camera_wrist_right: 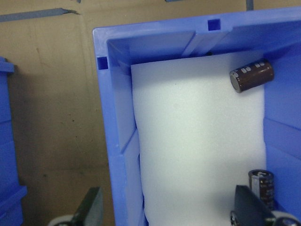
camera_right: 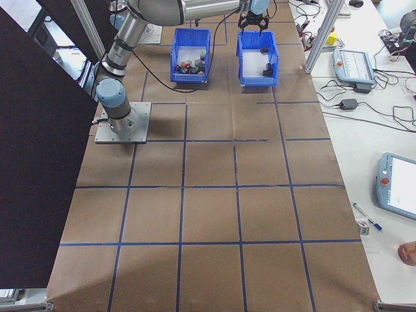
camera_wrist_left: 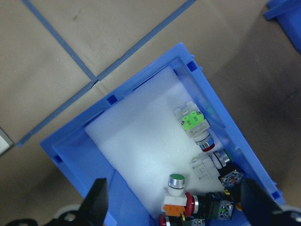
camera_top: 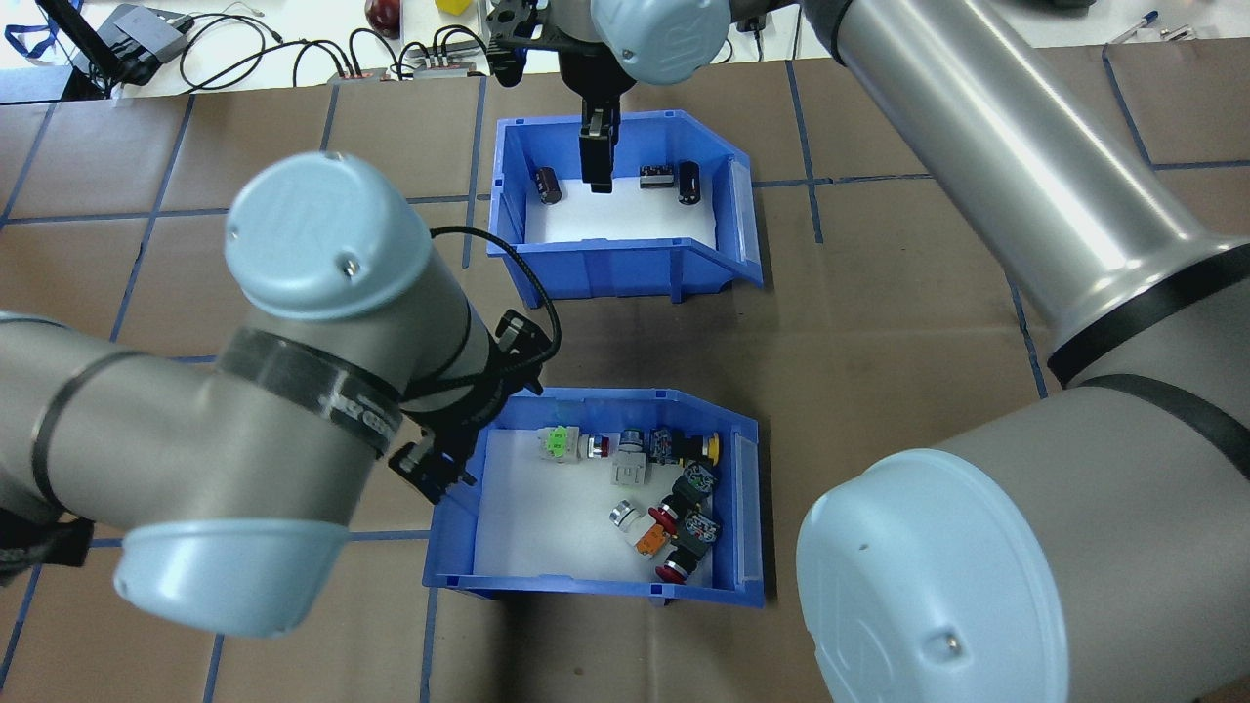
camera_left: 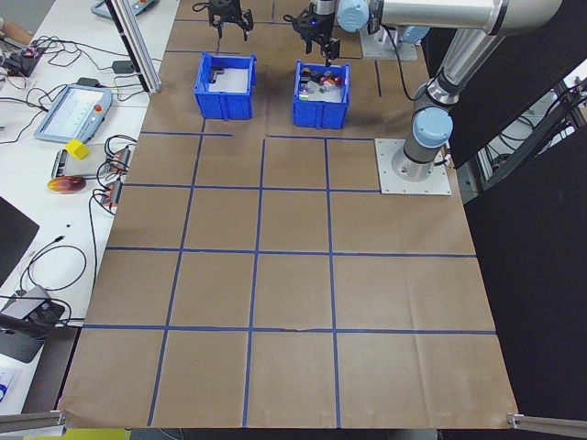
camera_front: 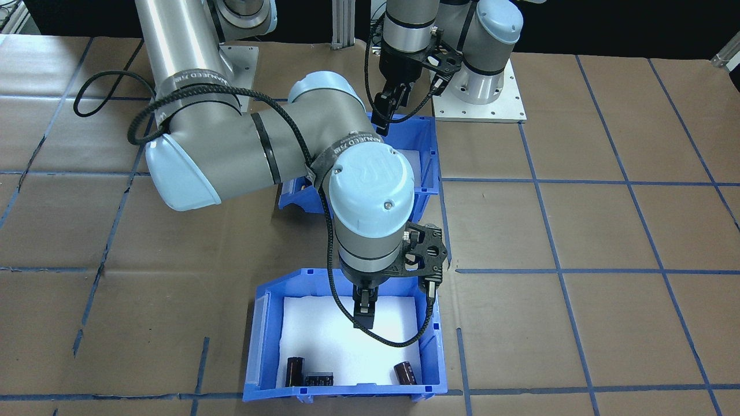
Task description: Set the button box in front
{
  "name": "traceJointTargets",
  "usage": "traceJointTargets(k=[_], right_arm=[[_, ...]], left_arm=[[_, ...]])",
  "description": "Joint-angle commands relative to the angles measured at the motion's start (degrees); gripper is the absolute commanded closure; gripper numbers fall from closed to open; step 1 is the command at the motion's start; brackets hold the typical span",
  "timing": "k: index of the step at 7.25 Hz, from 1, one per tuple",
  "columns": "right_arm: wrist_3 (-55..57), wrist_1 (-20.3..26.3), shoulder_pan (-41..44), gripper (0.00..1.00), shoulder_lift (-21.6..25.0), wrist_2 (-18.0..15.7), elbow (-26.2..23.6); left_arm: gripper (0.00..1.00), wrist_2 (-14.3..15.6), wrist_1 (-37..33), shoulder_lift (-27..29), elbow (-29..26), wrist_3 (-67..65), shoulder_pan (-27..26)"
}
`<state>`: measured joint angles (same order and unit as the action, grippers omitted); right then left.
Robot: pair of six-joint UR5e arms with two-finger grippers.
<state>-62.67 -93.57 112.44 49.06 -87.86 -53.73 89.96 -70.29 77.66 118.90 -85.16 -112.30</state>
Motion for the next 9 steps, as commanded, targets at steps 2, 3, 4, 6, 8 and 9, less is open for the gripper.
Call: traceJointTargets(k=[2, 3, 4, 6, 8, 9], right_arm=[[1.05, -0.65, 1.02, 0.00, -4.14, -0.64, -0.93], [1.06, -0.73, 1.11, 0.00, -4.24, -0.64, -2.07], [0.97, -1.52, 1.11, 0.00, -3.46, -0.56, -4.25], [1.93, -5.83, 1.20, 0.37, -3.45, -1.26, -4.71], [1.93, -4.96, 1.20, 0.77, -3.45, -4.33, -4.80], [2.02, -4.95, 1.20, 0.91, -3.28, -5.29, -4.54]], left_arm=[[0.01, -0.22, 1.37, -9.96, 12.37, -16.52, -1.08], [0.01, -0.31, 1.38, -9.90, 12.93, -22.01, -1.26], [0.01, -0.57, 1.38, -9.81, 13.54, -22.59, -1.34], [0.02, -5.40, 6.61, -5.53, 14.78, -23.81, -1.34], [0.02, -5.32, 9.73, -3.32, 17.57, -26.28, -3.00], [0.02, -5.23, 11.04, -3.13, 18.29, -26.46, -3.10]])
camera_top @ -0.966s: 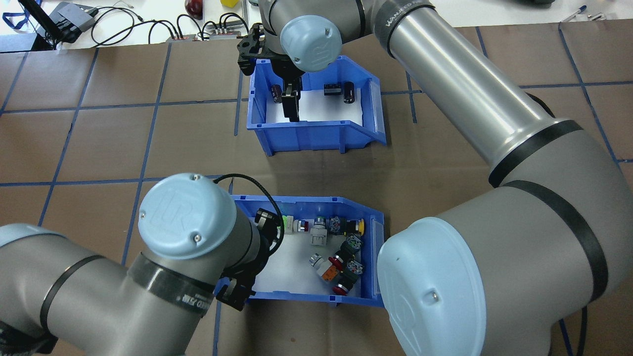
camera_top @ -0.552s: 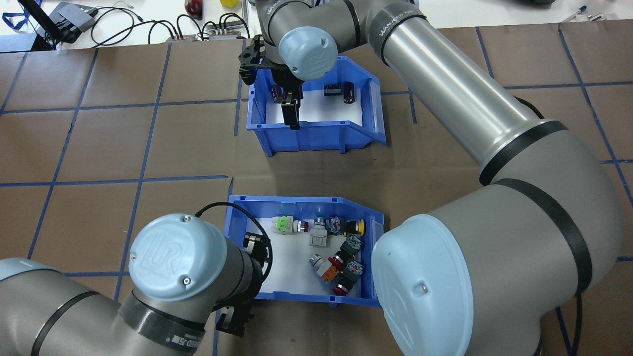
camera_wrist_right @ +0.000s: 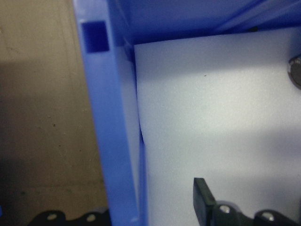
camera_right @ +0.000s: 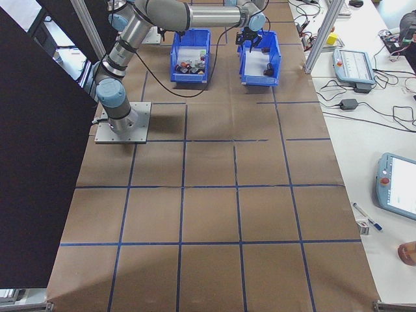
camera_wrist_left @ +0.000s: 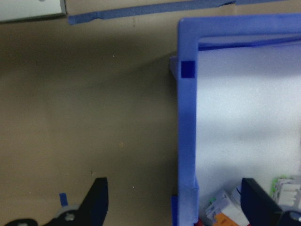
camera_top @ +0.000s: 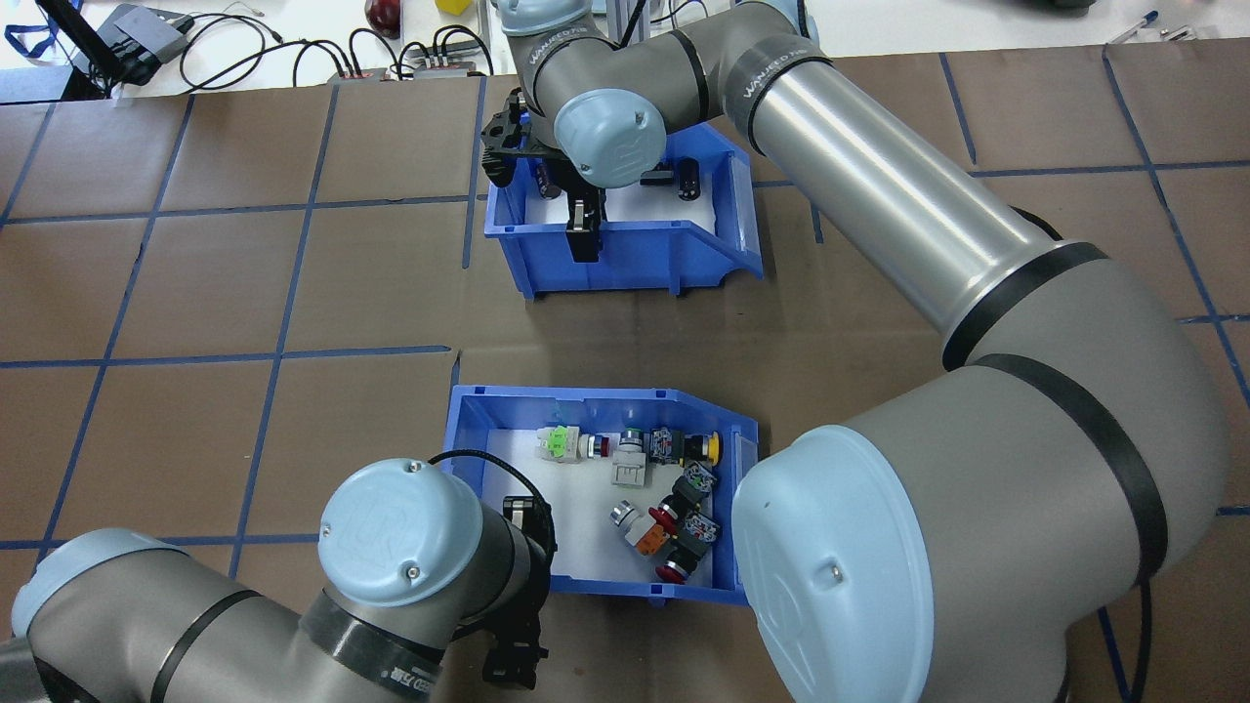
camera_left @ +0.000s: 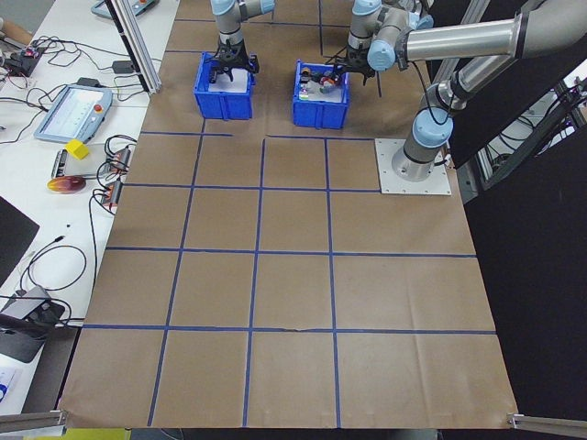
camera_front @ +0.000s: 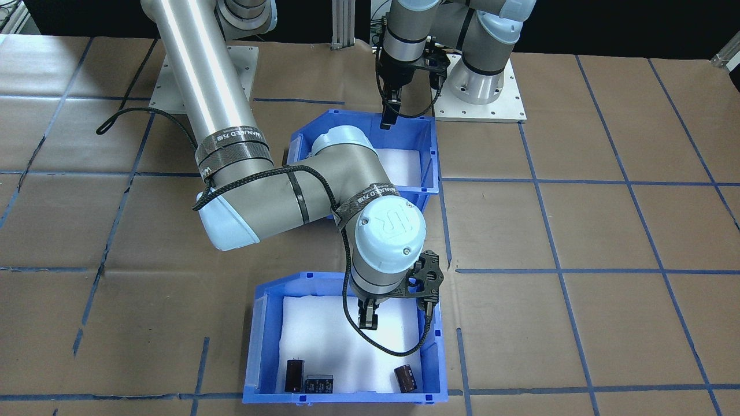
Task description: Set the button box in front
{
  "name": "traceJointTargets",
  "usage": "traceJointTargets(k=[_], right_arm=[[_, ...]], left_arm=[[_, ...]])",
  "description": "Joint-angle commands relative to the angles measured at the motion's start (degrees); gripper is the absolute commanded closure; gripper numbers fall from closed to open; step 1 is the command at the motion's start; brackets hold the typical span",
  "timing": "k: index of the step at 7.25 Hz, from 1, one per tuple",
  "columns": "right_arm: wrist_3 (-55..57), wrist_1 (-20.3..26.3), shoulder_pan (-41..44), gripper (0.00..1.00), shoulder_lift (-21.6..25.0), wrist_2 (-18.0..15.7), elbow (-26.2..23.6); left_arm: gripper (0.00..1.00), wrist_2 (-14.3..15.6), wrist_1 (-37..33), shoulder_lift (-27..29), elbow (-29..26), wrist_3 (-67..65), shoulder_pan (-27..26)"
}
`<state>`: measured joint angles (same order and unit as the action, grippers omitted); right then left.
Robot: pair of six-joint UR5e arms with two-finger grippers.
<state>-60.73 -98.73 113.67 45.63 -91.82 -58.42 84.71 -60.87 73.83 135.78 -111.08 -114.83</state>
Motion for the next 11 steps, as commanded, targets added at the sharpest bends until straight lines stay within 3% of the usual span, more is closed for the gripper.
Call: traceJointTargets(k=[1, 3, 4, 5, 6, 7, 9, 11], right_arm=[[0.09, 0.12, -0.20, 0.93, 0.42, -1.69, 1.01], [-0.44, 0.03, -1.78, 0.94, 3.40, -1.60, 2.25], [-0.88, 0.20, -3.35, 0.94, 4.63, -1.60, 2.43], [-2.01, 0.21, -5.54, 0.94, 5.60, -1.60, 2.34], [-5.59, 0.21, -7.83, 0.94, 6.65, -2.47, 1.73], [-9.98, 0.29, -9.85, 0.94, 7.10, -5.53, 1.29], [-13.09, 0.21, -13.55, 0.95, 8.41, -7.05, 0.06], [-19.23, -0.32, -18.28, 0.95, 13.31, -6.96, -6.31]], left_arm=[[0.06, 0.45, 3.81, 1.05, 1.42, -0.63, -0.57], [0.16, 0.46, 8.28, 3.85, 1.33, -0.81, -0.57], [0.43, -0.06, 10.66, 4.56, 1.33, -0.98, -0.75], [0.79, -0.16, 10.68, 4.48, 1.42, -0.64, -0.84], [1.00, 0.45, 10.68, 4.22, 1.42, 0.24, -0.84], [1.00, 0.89, 10.60, 3.78, 0.64, 0.33, -0.40], [1.00, 0.90, 8.50, 3.08, -5.75, 0.51, 2.66], [1.00, 0.90, 7.43, 5.70, -10.51, 9.68, 12.47]])
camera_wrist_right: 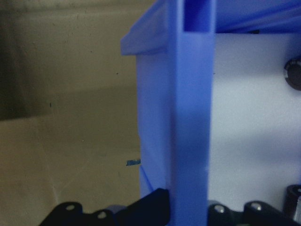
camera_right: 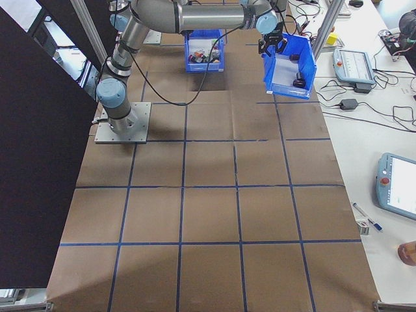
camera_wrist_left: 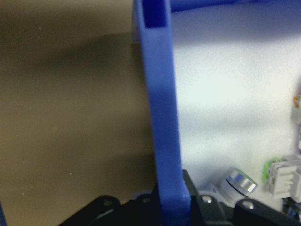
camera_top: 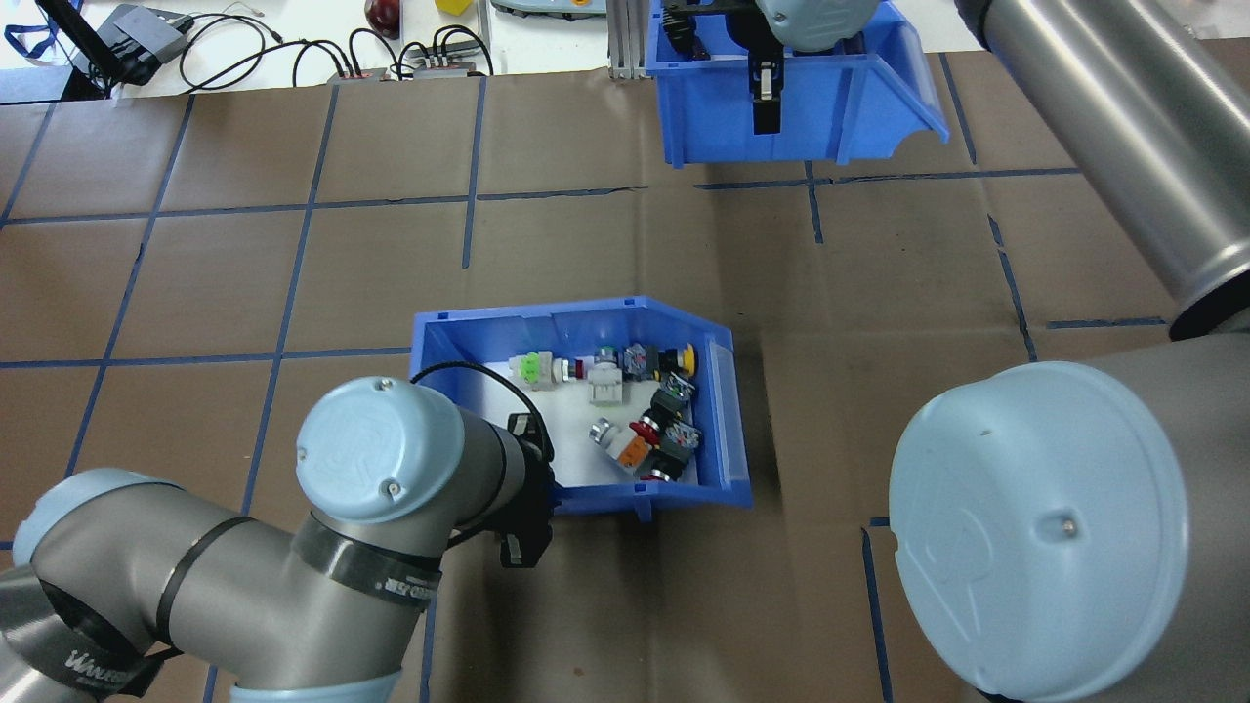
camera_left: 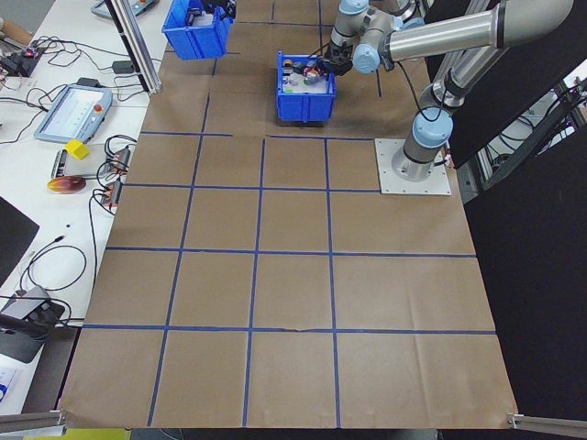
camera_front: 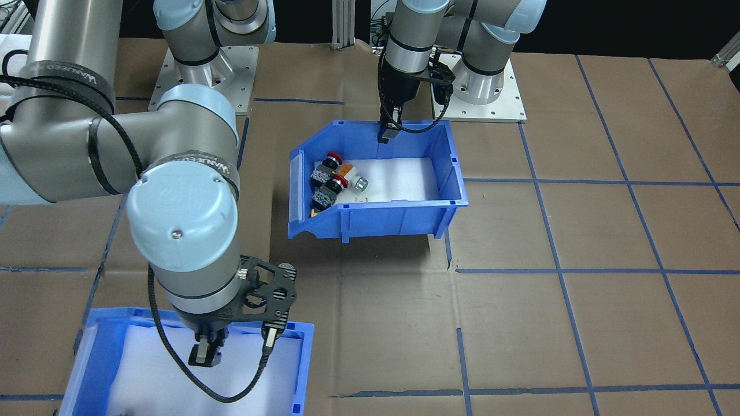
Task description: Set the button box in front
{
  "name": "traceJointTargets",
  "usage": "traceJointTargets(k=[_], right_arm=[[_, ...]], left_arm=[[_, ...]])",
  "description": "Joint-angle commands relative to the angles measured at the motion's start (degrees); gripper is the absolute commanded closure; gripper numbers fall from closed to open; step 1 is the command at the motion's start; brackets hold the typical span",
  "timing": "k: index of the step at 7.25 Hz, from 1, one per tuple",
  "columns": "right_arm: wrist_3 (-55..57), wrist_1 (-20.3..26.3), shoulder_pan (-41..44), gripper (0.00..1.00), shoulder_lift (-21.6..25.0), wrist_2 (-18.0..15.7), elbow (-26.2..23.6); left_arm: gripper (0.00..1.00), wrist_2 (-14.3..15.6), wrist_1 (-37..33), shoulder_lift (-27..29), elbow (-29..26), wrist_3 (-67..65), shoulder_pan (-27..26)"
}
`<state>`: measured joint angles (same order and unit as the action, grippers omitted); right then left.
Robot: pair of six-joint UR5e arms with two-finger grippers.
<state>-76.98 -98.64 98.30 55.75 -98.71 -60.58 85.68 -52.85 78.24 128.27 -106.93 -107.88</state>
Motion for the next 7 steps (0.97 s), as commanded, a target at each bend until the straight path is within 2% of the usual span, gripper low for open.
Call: traceJointTargets(k=[1, 2, 4, 5, 7], right_arm=[[-6.13, -3.46, -6.07, 0.95, 7.57, 0.70, -11.24], [-10.25, -7.23, -9.23, 0.95, 12.75, 1.32, -18.10], [-15.63, -13.74, -13.46, 0.95, 22.60, 2.99, -32.25], [-19.74, -19.43, -16.01, 0.95, 25.78, 3.35, -38.58], [-22.51, -24.99, -18.31, 0.95, 30.62, 5.10, -48.27]], left_arm=[[1.00, -0.42, -0.50, 4.69, -5.64, 9.59, 8.62], [1.00, -0.51, 0.02, 9.86, -10.01, 11.02, 10.05], [1.00, -0.69, 0.11, 21.46, -22.83, 11.30, 9.80], [1.00, -0.78, 0.03, 26.13, -26.98, 10.43, 8.75], [1.00, -0.52, 0.11, 31.95, -32.35, 9.72, 4.46]])
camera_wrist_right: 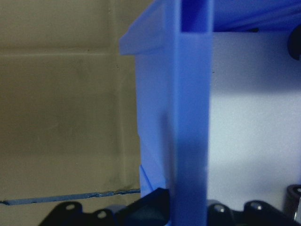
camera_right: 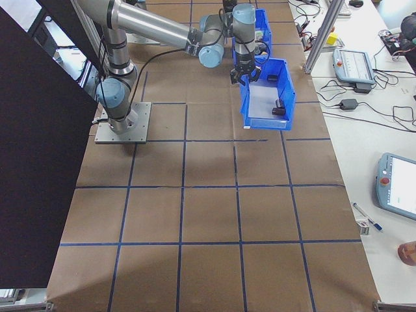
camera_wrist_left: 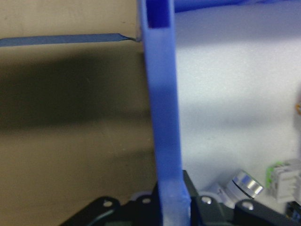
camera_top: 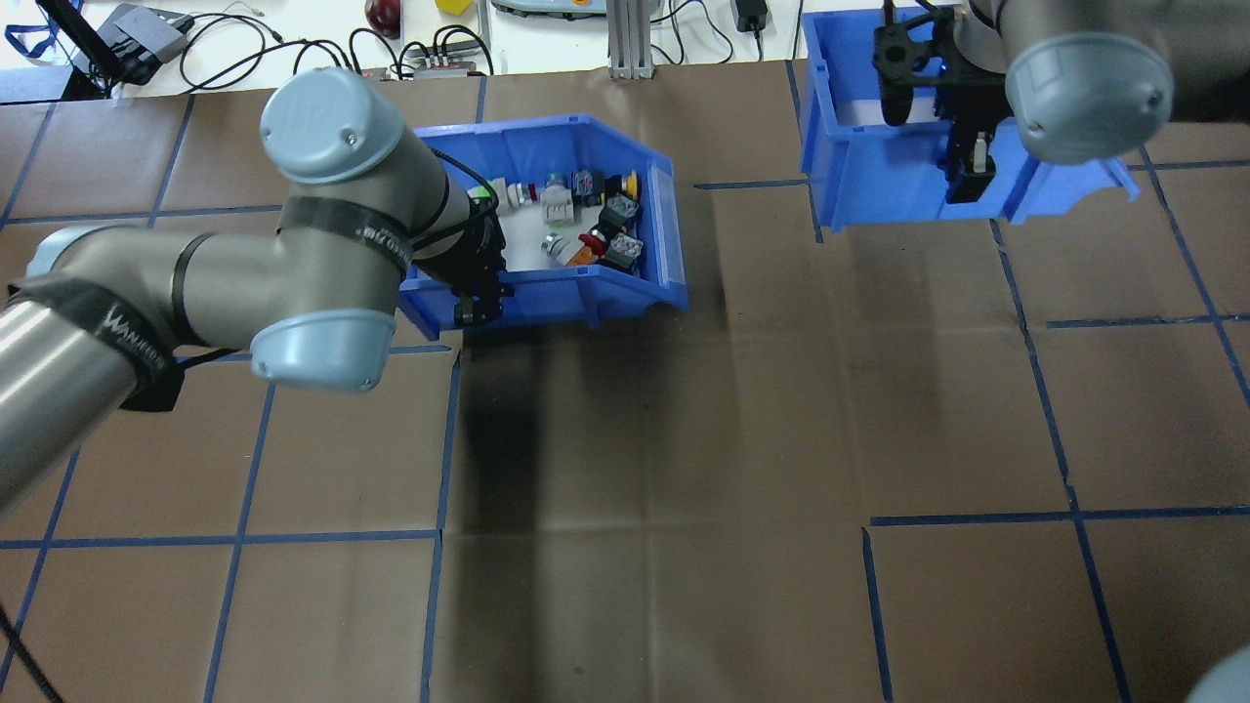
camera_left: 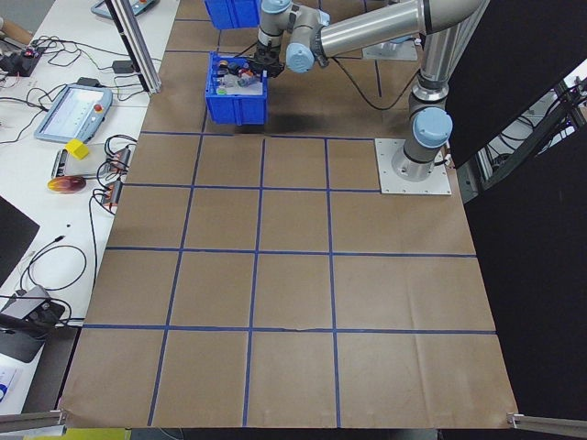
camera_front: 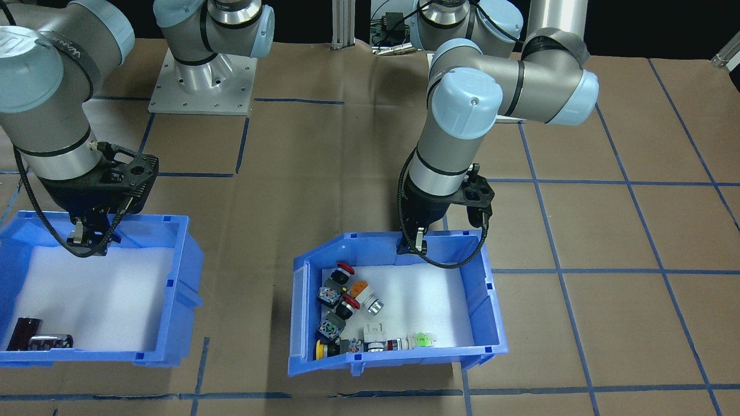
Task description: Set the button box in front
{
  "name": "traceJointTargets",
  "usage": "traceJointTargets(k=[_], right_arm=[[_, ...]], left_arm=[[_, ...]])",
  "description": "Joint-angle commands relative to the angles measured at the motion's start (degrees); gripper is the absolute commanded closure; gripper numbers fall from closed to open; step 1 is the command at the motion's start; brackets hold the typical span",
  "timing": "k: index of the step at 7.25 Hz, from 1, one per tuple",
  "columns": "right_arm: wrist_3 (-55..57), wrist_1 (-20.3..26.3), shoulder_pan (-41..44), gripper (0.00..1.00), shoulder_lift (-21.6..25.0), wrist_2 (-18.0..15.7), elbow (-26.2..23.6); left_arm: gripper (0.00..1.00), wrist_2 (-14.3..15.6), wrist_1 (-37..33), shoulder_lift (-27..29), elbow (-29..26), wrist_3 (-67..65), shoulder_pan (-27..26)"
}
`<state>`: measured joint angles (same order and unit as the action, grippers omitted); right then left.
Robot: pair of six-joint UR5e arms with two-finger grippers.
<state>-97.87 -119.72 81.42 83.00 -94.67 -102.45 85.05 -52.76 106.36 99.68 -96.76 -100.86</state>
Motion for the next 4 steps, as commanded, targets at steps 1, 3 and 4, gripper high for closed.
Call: traceJointTargets(k=[1, 3, 4], right_arm=[[-1.80, -5.94, -1.61, 0.95, 5.05, 1.24, -9.93], [-2.24, -6.40, -2.92, 0.95, 7.52, 1.33, -14.17], [-2.59, -6.40, -2.93, 0.95, 8.05, 1.25, -14.44]], left_arm=[[1.00, 0.12, -0.50, 6.03, -7.01, -0.96, -4.24], [1.00, 0.12, -0.68, 10.17, -11.25, -5.18, -6.70], [1.00, 0.03, -0.59, 10.53, -11.26, -5.36, -6.80]])
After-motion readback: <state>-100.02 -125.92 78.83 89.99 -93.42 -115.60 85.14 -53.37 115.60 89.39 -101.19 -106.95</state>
